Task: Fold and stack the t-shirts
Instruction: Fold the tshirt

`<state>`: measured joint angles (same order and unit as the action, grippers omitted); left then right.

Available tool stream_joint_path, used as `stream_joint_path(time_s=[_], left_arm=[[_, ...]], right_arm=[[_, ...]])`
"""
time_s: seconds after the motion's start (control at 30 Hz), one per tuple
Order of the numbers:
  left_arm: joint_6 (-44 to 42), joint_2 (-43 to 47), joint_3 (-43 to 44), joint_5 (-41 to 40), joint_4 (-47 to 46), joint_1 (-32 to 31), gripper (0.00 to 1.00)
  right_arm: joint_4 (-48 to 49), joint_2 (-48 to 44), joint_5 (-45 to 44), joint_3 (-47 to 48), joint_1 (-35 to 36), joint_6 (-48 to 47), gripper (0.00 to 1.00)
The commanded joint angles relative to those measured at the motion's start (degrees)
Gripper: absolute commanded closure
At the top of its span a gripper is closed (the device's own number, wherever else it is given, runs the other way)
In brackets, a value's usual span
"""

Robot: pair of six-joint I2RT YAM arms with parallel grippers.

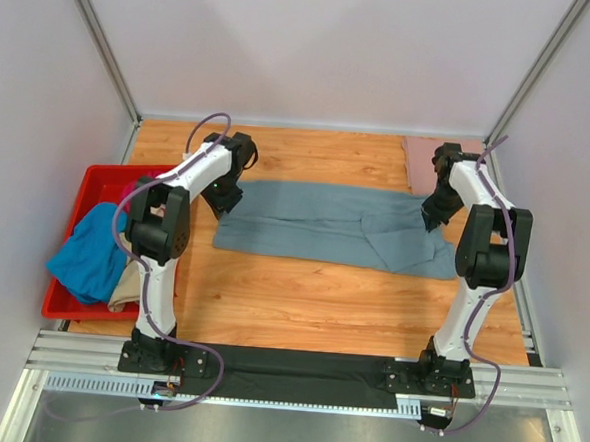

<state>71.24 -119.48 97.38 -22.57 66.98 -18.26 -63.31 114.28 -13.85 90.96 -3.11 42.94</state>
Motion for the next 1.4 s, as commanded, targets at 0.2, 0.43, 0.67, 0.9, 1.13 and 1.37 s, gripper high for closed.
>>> stream_joint_path(time_s=[0.2,0.43,0.67,0.9,1.13,1.37], left_arm=[[-7.9,6.6,0.9,-3.2,1.5,0.2,0.47],[-14.4,13.7,-14.8,10.1,-12.0,0.2,0.54],[-18.6,10.6,-13.5,9.1,-8.4,0.2,0.54],[-20.8,8.5,-14.4,7.5,-8.7,0.4,0.56],[-22.7,7.0,-15.5,8.0,-9.1,0.4,0.57],[-22.4,7.9,-19.0,8.2,-7.8,0.4,0.62]], right_arm=[[-0.7,-3.7,6.4,2.9,0.1,-1.5,0.67],[-2.8,-11.7,5.8,-5.8,0.1,-2.0,0.60],[3.3,-17.4,13.1,-18.2,0.9,-1.2,0.59],[10.9,-14.9,16.2,-25.9,1.3,-0.1,0.59],[11.0,-13.1,15.8,-26.6,1.3,-0.2,0.61],[10.0,-13.7,15.3,-27.4,1.3,-1.0,0.61]])
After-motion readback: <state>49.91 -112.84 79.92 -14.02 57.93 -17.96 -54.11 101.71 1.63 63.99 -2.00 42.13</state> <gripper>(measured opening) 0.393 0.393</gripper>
